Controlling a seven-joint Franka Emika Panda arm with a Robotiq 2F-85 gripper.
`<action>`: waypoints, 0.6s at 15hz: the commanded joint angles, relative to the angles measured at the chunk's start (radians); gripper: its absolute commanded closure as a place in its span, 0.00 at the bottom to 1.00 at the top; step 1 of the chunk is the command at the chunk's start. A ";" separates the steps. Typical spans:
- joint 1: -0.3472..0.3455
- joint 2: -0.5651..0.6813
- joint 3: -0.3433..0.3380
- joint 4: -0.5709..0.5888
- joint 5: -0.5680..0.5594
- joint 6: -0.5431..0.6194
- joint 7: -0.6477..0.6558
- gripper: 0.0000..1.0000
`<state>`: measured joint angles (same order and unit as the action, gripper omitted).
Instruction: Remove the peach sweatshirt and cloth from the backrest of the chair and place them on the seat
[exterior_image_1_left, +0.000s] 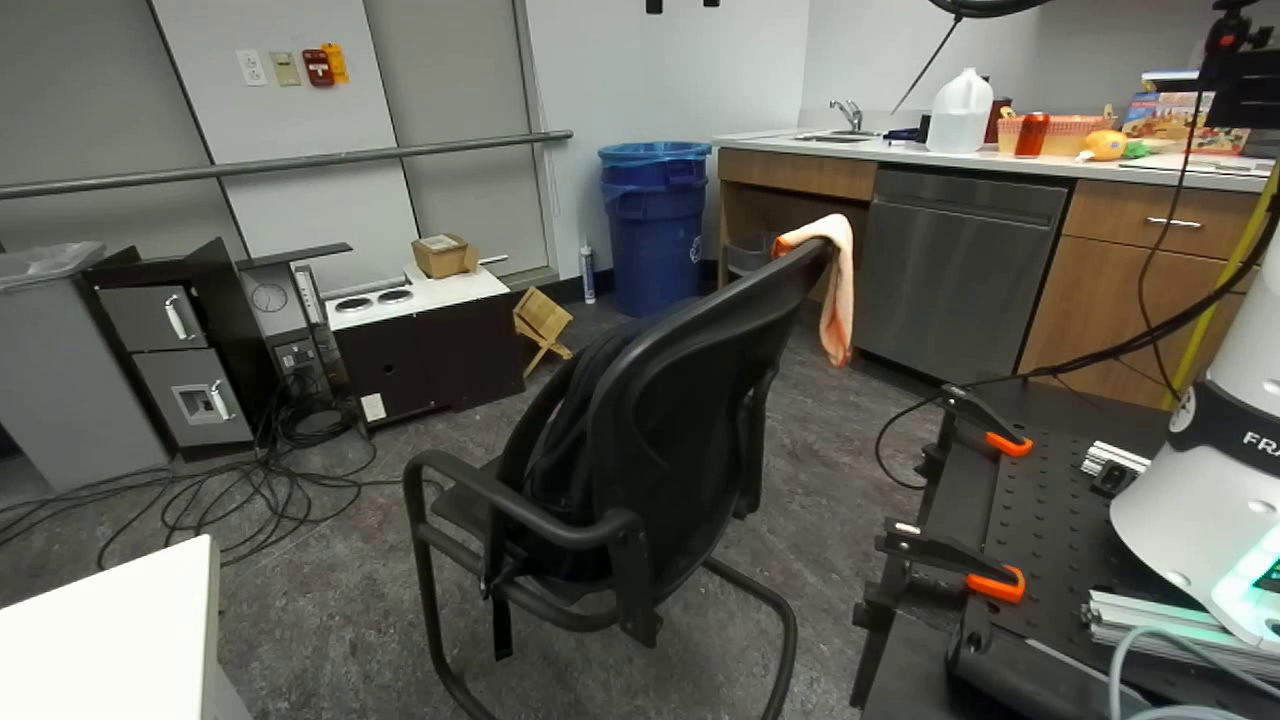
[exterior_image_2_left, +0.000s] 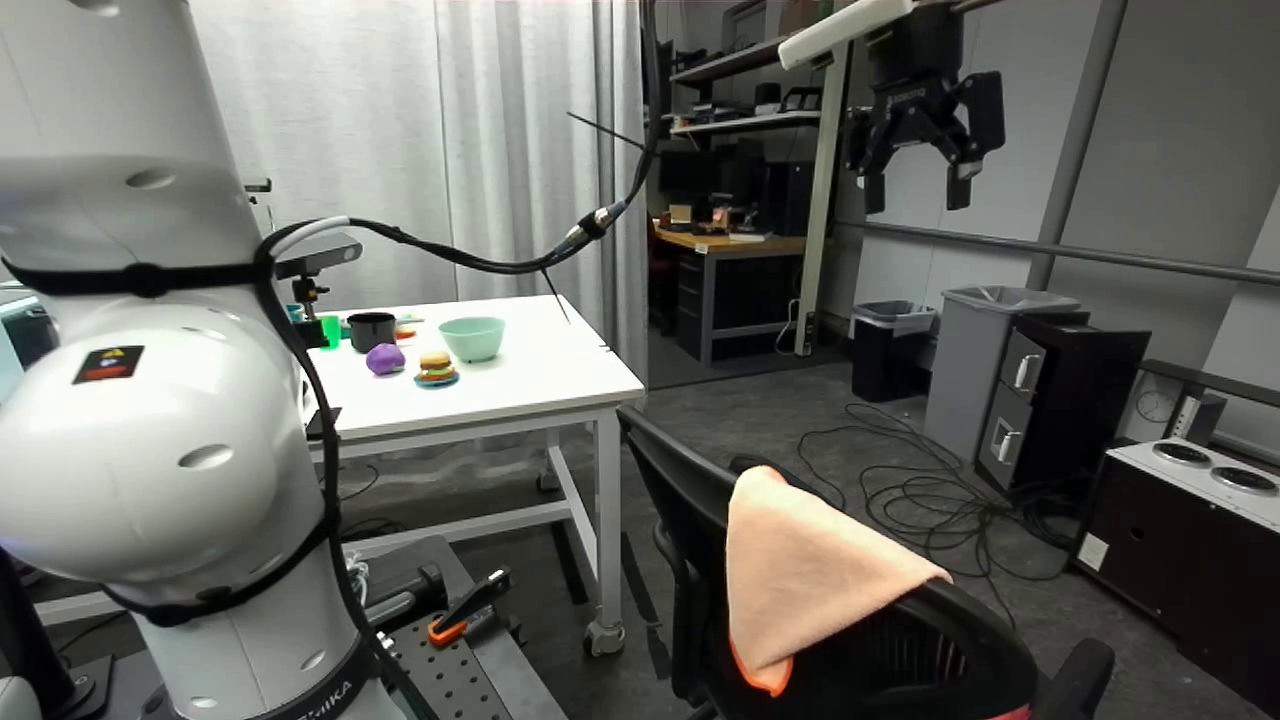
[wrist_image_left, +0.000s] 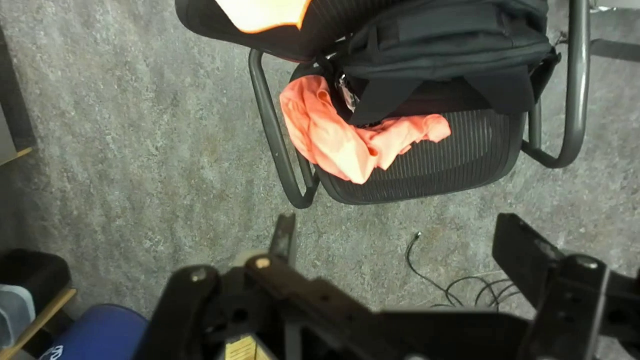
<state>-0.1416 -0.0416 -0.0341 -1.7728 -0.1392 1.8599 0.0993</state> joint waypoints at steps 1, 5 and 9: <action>0.011 -0.035 -0.033 -0.076 -0.018 -0.011 -0.097 0.00; 0.010 -0.020 -0.051 -0.149 -0.007 -0.004 -0.180 0.00; 0.012 -0.002 -0.054 -0.218 -0.008 -0.021 -0.208 0.00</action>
<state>-0.1417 -0.0429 -0.0731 -1.9487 -0.1429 1.8589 -0.0712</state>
